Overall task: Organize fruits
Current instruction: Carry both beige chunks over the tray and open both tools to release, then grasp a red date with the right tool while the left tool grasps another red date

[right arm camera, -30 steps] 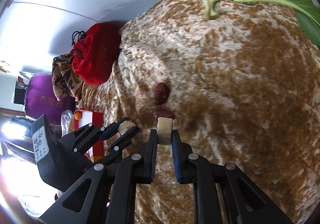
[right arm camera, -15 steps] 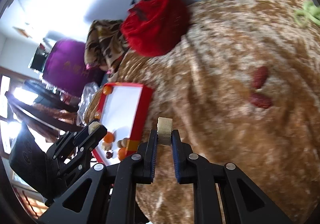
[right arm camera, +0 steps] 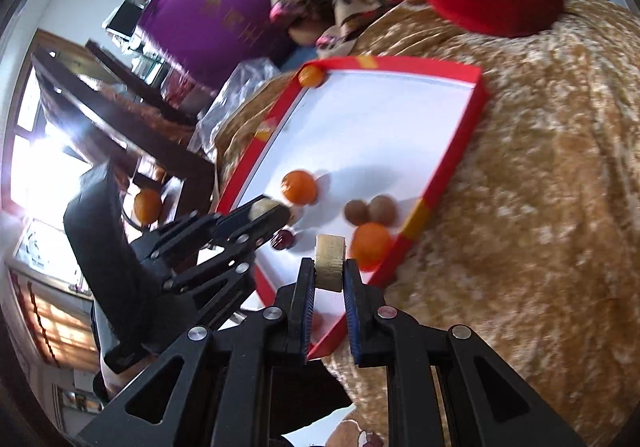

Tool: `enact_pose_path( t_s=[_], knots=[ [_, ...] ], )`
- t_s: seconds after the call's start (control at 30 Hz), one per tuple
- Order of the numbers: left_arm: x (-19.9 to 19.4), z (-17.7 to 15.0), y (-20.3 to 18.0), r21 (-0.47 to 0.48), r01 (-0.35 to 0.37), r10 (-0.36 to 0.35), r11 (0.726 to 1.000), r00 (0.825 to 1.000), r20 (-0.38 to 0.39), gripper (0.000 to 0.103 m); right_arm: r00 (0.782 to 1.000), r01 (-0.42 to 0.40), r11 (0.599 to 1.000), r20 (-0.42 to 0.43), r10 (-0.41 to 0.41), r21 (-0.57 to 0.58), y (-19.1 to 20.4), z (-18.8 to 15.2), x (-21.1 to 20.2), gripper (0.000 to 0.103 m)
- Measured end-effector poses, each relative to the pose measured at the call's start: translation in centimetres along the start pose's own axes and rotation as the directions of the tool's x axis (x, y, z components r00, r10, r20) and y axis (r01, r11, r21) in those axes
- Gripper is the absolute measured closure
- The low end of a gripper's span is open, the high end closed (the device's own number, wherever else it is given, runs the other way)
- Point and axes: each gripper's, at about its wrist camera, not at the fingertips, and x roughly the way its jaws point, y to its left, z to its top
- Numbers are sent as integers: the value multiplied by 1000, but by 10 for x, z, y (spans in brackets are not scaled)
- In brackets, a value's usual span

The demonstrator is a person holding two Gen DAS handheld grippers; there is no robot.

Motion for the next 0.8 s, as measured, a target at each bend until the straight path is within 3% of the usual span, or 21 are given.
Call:
enact_pose_path(
  t_s=[0.23,0.47,0.53,0.63,0.7,0.8],
  knots=[
    [7,1,-4,44,-35,36,998,999,-32,88,997,20,998,-68,-24,-52,15,-19,27,89],
    [9,7,1,28,-153,154,988,988,-19,84,996,37,996,-81,-44,-83,20,-25,32,85],
    [6,10,0,20,-180,180,984,984,3,77,998,34,996,-58,-39,-87,21,-22,25,85],
    [-6,18,-6,1,-214,214,977,974,73,58,1000,20,997,-8,-21,-69,15,-13,2,85],
    [-20,25,-14,-18,-218,219,976,964,152,43,999,22,999,39,-20,-39,4,-5,-20,85],
    [-38,35,-35,-7,-199,193,980,945,264,31,992,32,998,118,-38,51,-30,7,-61,85]
  ],
)
